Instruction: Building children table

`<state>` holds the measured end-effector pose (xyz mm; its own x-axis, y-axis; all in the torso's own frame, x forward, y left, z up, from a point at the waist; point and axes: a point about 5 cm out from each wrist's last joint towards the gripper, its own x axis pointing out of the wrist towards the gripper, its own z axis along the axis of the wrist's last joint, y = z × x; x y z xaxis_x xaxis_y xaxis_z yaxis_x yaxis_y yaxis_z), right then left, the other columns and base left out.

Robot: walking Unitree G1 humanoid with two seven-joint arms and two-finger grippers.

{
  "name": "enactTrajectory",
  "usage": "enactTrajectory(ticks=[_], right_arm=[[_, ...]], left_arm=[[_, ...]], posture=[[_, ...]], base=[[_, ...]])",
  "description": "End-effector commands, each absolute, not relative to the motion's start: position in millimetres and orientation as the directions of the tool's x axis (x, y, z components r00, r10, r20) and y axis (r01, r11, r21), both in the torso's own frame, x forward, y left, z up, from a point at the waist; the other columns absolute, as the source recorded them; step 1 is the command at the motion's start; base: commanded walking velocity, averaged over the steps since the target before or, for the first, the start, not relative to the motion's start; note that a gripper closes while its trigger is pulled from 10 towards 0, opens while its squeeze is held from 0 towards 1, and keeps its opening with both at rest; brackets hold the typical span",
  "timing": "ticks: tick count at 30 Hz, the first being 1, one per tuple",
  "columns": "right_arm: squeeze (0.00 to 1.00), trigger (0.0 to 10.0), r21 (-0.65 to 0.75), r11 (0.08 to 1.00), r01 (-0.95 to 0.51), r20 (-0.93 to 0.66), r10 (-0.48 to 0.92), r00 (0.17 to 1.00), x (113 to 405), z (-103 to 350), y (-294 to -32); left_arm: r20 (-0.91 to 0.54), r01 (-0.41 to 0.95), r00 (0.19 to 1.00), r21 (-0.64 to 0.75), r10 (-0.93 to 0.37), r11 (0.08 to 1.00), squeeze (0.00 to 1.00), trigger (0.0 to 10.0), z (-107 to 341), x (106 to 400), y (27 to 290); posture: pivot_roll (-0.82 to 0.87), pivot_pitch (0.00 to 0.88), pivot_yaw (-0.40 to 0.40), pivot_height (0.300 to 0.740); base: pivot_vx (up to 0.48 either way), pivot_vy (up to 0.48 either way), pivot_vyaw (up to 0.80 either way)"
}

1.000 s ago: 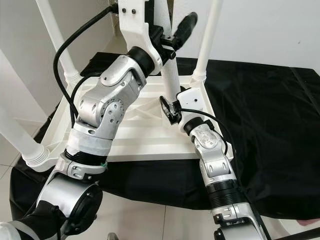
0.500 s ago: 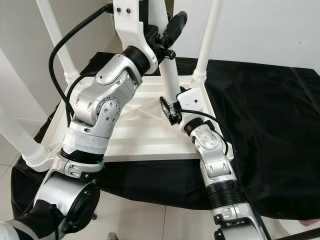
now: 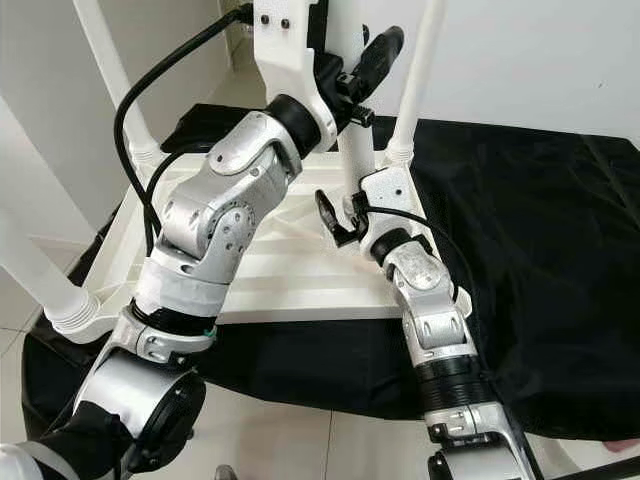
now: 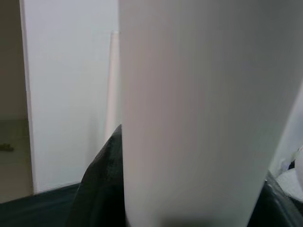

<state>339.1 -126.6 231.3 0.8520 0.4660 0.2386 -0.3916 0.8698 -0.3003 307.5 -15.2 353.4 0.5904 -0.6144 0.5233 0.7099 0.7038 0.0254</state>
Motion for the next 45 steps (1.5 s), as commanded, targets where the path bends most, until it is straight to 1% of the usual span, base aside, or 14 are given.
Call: enactTrajectory(ticks=[1,14,16,17,21,22,24,25,33,34,37,38,42,45], right_arm=[[0.0,10.0,-0.323,0.846,-0.425,0.246,0.508,0.825,337.2,241.4,-117.3],[0.0,10.0,-0.351,0.821,-0.451,0.219,0.54,0.813,332.7,251.7,-113.4],[0.0,9.8,-0.35,0.82,-0.453,0.207,0.539,0.816,332.1,249.9,-113.9],[0.0,7.7,-0.35,0.819,-0.455,0.194,0.539,0.82,331.5,247.8,-114.3],[0.0,7.7,-0.351,0.816,-0.46,0.169,0.538,0.826,330.1,245.4,-114.9],[0.0,8.4,-0.355,0.814,-0.459,0.157,0.536,0.829,329.6,244.1,-115.4],[0.0,8.4,-0.355,0.814,-0.459,0.157,0.536,0.829,329.6,244.1,-115.4],[0.0,10.0,-0.357,0.812,-0.463,0.143,0.537,0.831,329.2,242.3,-115.7],[0.0,10.0,-0.366,0.806,-0.465,0.115,0.535,0.837,328.2,239.1,-116.7],[0.0,7.3,-0.368,0.806,-0.464,0.11,0.533,0.839,328.1,238.8,-116.8],[0.0,7.3,-0.373,0.803,-0.465,0.106,0.534,0.839,327.8,239.0,-116.9],[0.0,0.0,-0.383,0.8,-0.462,0.104,0.535,0.839,327.4,239.3,-117.4],[0.0,0.0,-0.403,0.79,-0.463,0.102,0.542,0.834,326.4,240.0,-118.2],[0.0,0.0,-0.42,0.781,-0.462,0.099,0.546,0.832,325.7,240.2,-118.3]], left_arm=[[0.521,0.748,0.524,0.097,-0.674,0.656,0.0,10.0,351.9,301.9,-21.2],[0.503,0.748,0.526,0.11,-0.686,0.654,0.0,10.0,344.8,299.9,-27.6],[0.506,0.747,0.525,0.11,-0.684,0.656,0.0,10.0,345.0,300.1,-27.5],[0.509,0.745,0.525,0.113,-0.682,0.657,0.0,10.0,345.4,300.4,-27.2],[0.516,0.74,0.523,0.119,-0.678,0.662,0.0,10.0,347.3,301.5,-25.9],[0.519,0.739,0.522,0.122,-0.677,0.663,0.0,10.0,348.2,301.5,-25.7],[0.519,0.739,0.522,0.122,-0.677,0.663,0.0,10.0,348.2,301.5,-25.7],[0.521,0.738,0.521,0.123,-0.676,0.664,0.0,10.0,349.0,301.6,-25.3],[0.526,0.736,0.52,0.124,-0.673,0.666,0.0,10.0,351.0,301.8,-24.5],[0.527,0.736,0.52,0.124,-0.672,0.666,0.0,10.0,351.1,301.7,-24.5],[0.527,0.735,0.52,0.125,-0.672,0.666,0.0,10.0,351.0,301.7,-24.5],[0.527,0.735,0.519,0.126,-0.673,0.666,0.0,10.0,351.0,301.4,-24.6],[0.524,0.737,0.519,0.124,-0.675,0.664,0.0,10.0,350.4,301.0,-25.3],[0.515,0.754,0.52,0.098,-0.681,0.65,0.0,10.0,348.4,301.1,-26.6]], posture=[[0.02,0.09,0.039,0.74],[0.02,0.09,0.033,0.74],[0.02,0.09,0.032,0.74],[0.02,0.09,0.032,0.74],[0.02,0.09,0.032,0.74],[0.02,0.09,0.033,0.74],[0.02,0.09,0.033,0.74],[0.02,0.091,0.033,0.74],[0.02,0.091,0.033,0.74],[0.02,0.091,0.033,0.74],[0.02,0.091,0.033,0.74],[0.01,0.091,0.034,0.74],[0.01,0.091,0.034,0.74],[0.01,0.089,0.036,0.74]], base=[[0.0,0.0,0.0],[0.0,0.0,0.0],[0.0,0.0,0.0],[0.0,0.0,0.0],[0.0,0.0,0.0],[0.0,0.0,0.0],[0.0,0.0,0.0],[0.0,0.0,0.0],[0.0,0.0,0.0],[0.0,0.0,0.0],[0.0,0.0,0.0],[0.0,0.0,0.0],[0.0,0.0,0.0],[0.0,0.0,0.0]])
